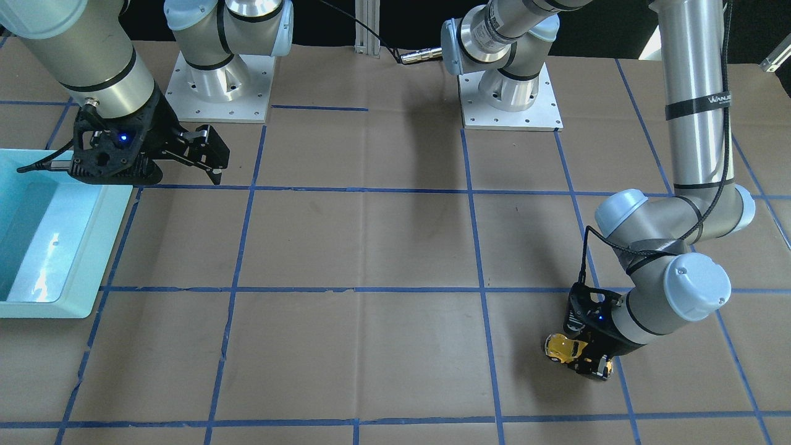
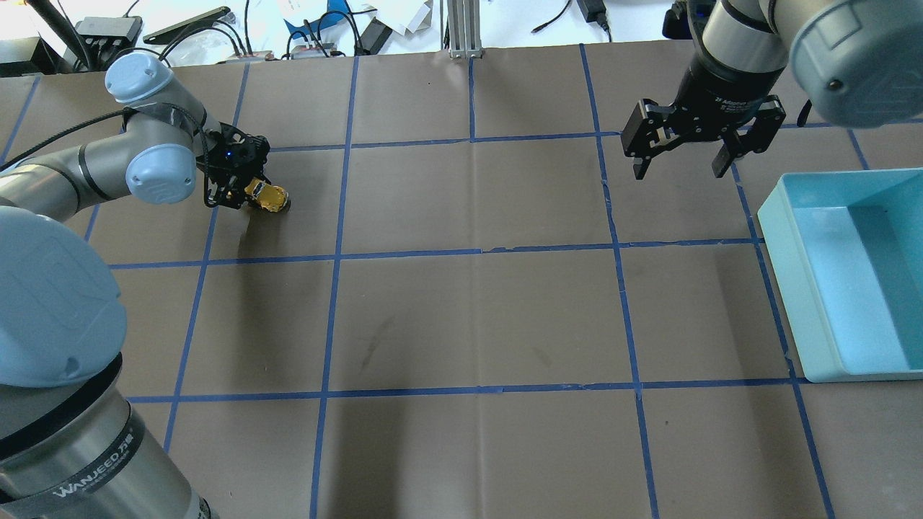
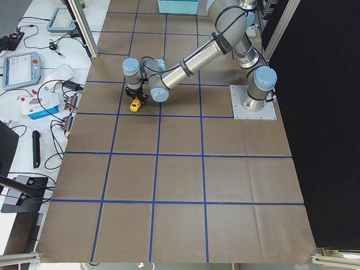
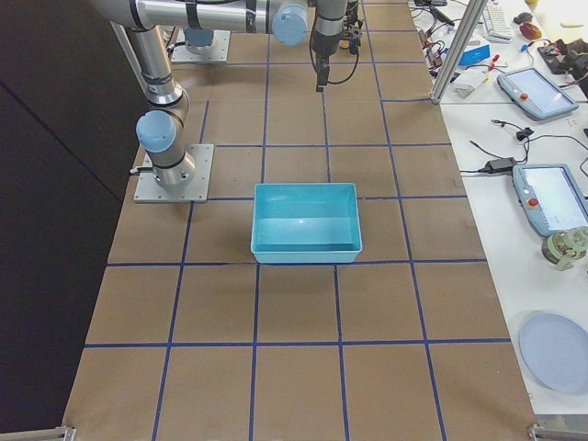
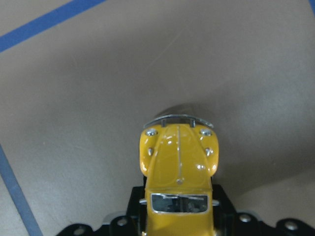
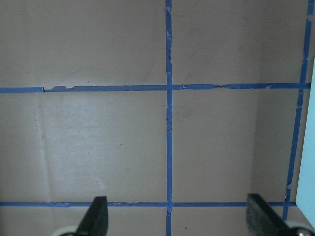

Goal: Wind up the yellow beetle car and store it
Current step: 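Lift the left gripper off the car to release it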

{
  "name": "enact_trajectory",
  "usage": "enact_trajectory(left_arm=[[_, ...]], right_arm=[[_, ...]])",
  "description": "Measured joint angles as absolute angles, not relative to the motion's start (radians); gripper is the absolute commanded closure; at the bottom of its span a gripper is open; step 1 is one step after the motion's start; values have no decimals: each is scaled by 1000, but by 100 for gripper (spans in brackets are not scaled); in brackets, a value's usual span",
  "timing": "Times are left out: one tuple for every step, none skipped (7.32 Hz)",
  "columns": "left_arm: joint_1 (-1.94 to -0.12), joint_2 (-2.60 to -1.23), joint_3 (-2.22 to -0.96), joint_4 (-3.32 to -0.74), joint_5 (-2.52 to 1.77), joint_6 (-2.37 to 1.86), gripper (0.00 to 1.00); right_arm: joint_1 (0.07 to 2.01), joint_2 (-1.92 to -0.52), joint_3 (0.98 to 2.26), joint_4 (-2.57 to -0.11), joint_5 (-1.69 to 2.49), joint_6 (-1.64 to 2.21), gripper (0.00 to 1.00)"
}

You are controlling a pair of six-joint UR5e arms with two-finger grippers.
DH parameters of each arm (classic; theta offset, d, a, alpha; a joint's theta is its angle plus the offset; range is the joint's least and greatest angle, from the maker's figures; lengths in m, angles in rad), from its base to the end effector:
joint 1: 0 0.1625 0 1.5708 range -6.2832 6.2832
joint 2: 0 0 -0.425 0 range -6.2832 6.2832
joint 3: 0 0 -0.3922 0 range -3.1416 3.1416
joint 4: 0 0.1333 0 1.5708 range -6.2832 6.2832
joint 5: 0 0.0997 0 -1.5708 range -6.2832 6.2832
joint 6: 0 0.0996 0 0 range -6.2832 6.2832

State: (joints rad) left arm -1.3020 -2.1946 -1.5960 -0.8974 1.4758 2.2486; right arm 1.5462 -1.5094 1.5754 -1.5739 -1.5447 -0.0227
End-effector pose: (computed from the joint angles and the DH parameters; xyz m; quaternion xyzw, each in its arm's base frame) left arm 0.0384 -0.6769 0.1737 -0.8353 -0.5476 0.0489 0.0030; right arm 0.1233 -0.5139 0.4552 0.0014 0.9994 0.0311 0.0138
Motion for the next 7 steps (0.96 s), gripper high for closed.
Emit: enact_trajectory(left_arm=[[-1298,-2195,-1592,-901,1476,2258,82],[-1291,-2195,-1591,-904,1476,2267,81],[-1286,-2195,-1590,-904,1476,2273,27],[-1285,-2195,-1589,-905,1476,2272,0],[-1284,-2195,-1589,-906,1478,2267,0],[-1284,-2194,-1589,-905,1480,2263,0],[-1284,-2194,-1589,-905,1483,2262,0]], right_arm=[[1546,-1509,1575,-1574,-1545,-23,0],[1546,-1509,1575,-1574,-1545,-23,0],[1546,-1509,1575,-1573,-1545,-23,0],[1546,-1509,1575,-1573,-1545,-23,0],[1546,-1509,1575,-1573,-1545,-23,0],[1546,-1509,1575,-1573,-1545,-23,0],[1546,-1509,1575,-1572,-1545,-23,0]])
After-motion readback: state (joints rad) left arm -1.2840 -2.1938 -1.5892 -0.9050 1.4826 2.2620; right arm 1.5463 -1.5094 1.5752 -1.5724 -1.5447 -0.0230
